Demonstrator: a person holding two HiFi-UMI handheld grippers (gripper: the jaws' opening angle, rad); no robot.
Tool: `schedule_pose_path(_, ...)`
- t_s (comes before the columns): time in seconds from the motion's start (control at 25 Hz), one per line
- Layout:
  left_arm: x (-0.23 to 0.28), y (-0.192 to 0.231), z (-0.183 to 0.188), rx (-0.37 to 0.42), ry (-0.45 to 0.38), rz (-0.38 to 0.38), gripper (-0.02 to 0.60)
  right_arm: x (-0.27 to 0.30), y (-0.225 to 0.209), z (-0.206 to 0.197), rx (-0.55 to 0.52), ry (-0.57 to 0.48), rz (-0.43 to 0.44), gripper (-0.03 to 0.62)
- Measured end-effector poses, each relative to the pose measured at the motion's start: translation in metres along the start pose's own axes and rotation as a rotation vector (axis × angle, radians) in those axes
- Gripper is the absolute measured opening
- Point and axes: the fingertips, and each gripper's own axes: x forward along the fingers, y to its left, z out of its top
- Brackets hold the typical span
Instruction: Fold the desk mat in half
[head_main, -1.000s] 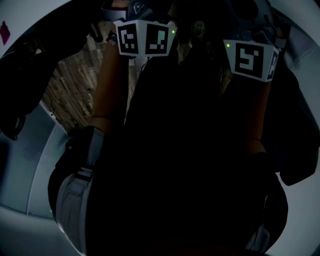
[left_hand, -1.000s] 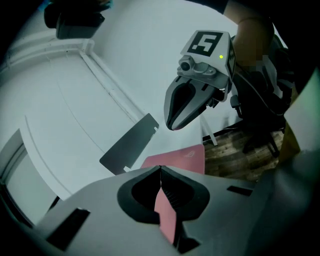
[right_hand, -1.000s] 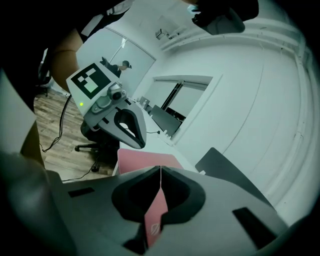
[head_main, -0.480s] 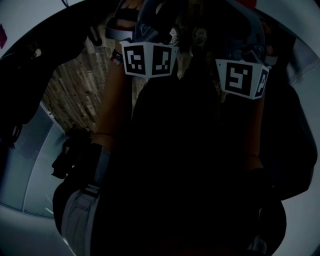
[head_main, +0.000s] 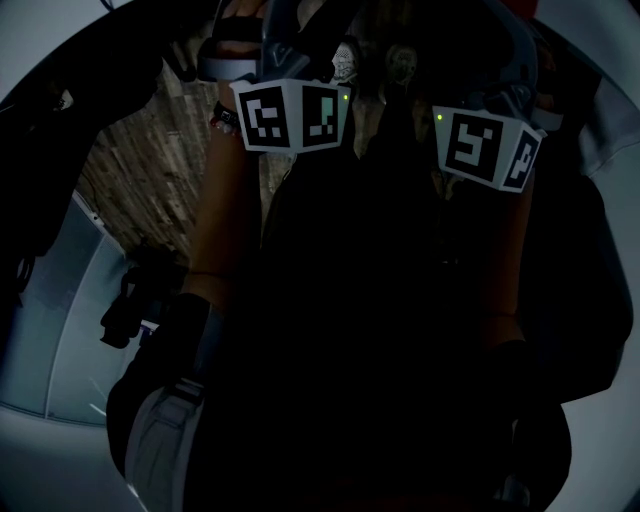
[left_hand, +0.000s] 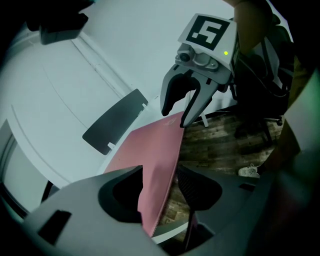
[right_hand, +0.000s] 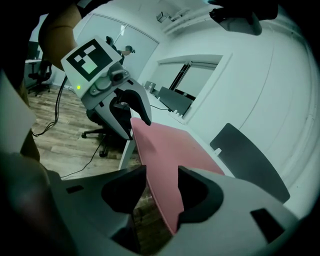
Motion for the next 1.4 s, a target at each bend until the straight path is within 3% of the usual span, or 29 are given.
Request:
schedule_pose_path(0.28,0.013,0.006,-0.009,0.028,0.03,0.049,0.221,0.02,0.006,-0.015,-0.021,0.044,0.007,0.216)
schedule_pose_path(0.96,0.051,0.002,-0.024,0.029,0.089,-0.005,0.22,0.05,-0.001,-0.034,-0.013,0.089,0.02,0.216)
schedule_pose_path(1.08,0.05,0.001,-0.022,0.021,0.079,-0.025,0.182,0.044,0.002,-0.027,-0.024,0.055,0.029,0.131)
schedule_pose_path(1.16,0.048,0.002,-0.021,0.011,0.067,-0.022,0.113,0.04,0.001,-0.022,-0.02,0.029,0.014,0.057)
schedule_pose_path(1.4,0.048,0.002,-0.023,0.013,0.081,-0.021,0.092,0.041,-0.001,-0.019,-0.027,0.016,0.017,0.041)
